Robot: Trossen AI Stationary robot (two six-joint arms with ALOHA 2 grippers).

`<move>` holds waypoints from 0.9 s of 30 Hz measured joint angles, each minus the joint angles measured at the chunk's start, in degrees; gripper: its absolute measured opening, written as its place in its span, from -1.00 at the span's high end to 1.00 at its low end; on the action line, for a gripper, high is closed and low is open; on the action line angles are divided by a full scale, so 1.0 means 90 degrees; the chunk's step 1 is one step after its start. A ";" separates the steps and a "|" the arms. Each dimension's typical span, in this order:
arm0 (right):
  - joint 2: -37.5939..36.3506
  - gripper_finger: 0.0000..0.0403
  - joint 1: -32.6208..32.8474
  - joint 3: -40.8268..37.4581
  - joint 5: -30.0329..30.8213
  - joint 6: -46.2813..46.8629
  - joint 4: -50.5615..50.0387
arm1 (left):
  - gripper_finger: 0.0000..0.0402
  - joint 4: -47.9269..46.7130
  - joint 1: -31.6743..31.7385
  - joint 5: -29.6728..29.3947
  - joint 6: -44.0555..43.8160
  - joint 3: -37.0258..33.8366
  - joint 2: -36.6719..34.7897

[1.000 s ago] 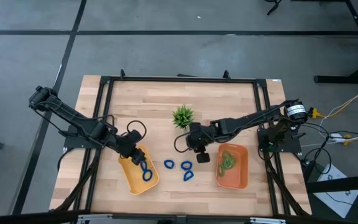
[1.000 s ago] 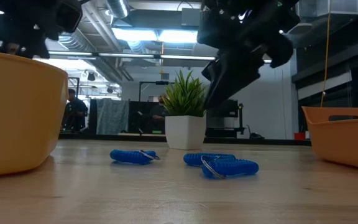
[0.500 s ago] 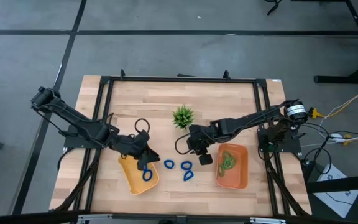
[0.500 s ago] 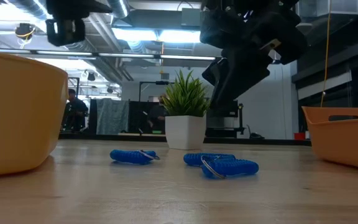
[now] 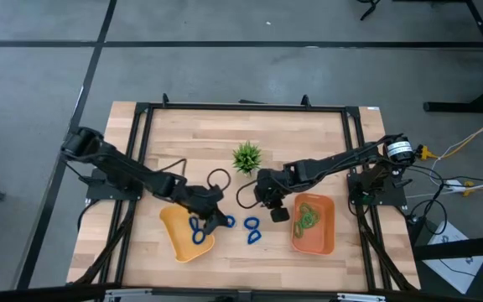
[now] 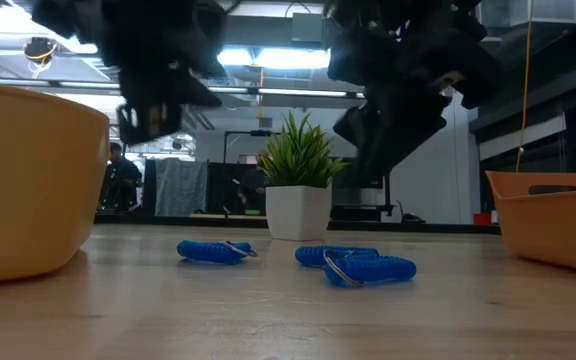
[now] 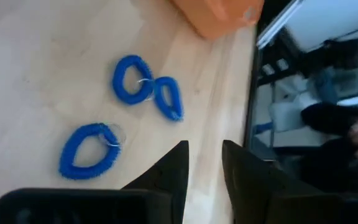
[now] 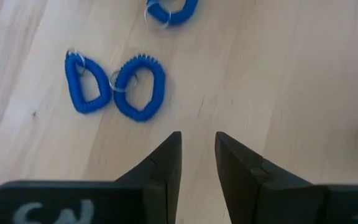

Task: Sort spring keychains
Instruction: Put the blue spring keychain into the yellow bin

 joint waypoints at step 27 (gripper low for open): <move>0.0001 0.52 0.0131 0.0046 -0.0720 -0.0373 -0.0841 | 0.74 -0.3331 0.0488 -0.1096 0.2184 0.2148 0.0421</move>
